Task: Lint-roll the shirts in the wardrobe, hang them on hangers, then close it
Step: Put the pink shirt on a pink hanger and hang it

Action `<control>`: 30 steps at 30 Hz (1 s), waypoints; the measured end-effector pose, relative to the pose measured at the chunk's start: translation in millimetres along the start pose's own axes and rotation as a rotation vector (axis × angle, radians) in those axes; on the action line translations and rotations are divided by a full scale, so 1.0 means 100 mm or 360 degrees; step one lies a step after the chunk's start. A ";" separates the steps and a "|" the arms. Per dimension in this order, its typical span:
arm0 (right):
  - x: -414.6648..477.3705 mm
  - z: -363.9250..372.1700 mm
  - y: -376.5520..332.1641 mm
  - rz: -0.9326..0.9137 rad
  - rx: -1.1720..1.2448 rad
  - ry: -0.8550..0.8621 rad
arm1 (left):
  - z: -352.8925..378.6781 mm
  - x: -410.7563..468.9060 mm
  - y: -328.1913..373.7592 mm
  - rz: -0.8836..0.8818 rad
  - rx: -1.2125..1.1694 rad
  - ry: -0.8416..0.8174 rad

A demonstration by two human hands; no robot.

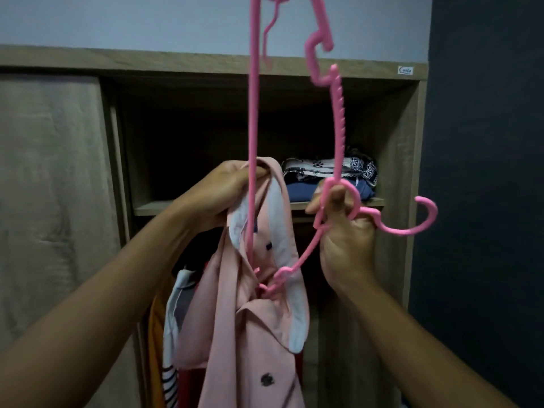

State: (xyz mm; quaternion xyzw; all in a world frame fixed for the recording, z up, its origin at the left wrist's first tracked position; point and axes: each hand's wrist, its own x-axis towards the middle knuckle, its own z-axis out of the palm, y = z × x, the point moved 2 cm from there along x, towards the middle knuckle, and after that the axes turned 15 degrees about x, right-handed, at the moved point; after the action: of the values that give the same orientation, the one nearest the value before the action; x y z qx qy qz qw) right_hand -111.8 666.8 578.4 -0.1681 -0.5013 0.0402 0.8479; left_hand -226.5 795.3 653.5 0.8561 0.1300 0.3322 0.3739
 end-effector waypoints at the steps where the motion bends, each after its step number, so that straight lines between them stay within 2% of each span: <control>1: 0.02 0.01 0.01 -0.0034 -0.0017 0.0044 | 0.00 -0.01 -0.01 -0.0006 -0.0015 0.0009; 4: -0.01 0.01 0.08 -0.0035 -0.0141 0.0108 | 0.00 -0.03 -0.01 0.0004 -0.0020 0.0039; 10: -0.27 -0.19 0.53 0.0145 -0.0328 -0.0067 | -0.09 -0.01 -0.03 0.0087 -0.0110 0.0188; 13: -0.27 -0.51 0.75 0.0218 -0.0764 -0.0243 | -0.31 0.02 -0.14 0.0129 -0.0235 0.0383; 16: -0.16 -0.76 0.64 0.0315 -0.1113 -0.0320 | -0.61 0.02 -0.45 0.0131 0.0217 0.0533; 19: 0.02 -0.80 0.41 0.0654 -0.1303 -0.0518 | -0.76 -0.02 -0.77 0.0029 0.0539 0.0483; 21: 0.13 -0.80 0.35 0.0866 -0.1578 -0.0663 | -0.74 -0.02 -0.90 -0.0015 0.0684 0.0468; 23: 0.18 -0.80 0.38 0.0970 -0.1932 -0.0848 | -0.63 -0.02 -0.95 -0.0025 0.0719 0.0466; 25: 0.17 -0.75 0.45 0.1068 -0.2131 -0.0982 | -0.48 -0.02 -0.94 -0.0023 0.0736 0.0429; 27: 0.19 -0.66 0.46 0.1119 -0.1990 -0.1038 | -0.34 -0.02 -0.91 0.0006 0.0771 0.0337; 30: 0.24 -0.54 0.36 0.1169 -0.1174 -0.0985 | -0.22 -0.07 -0.91 0.0022 0.0758 0.0205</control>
State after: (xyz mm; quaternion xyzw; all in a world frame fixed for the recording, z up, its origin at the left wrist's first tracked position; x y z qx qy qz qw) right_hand -50.2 693.5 562.7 -0.5935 -0.6147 0.2010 0.4791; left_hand -244.4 866.8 595.4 0.8981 0.2223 0.3486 0.1501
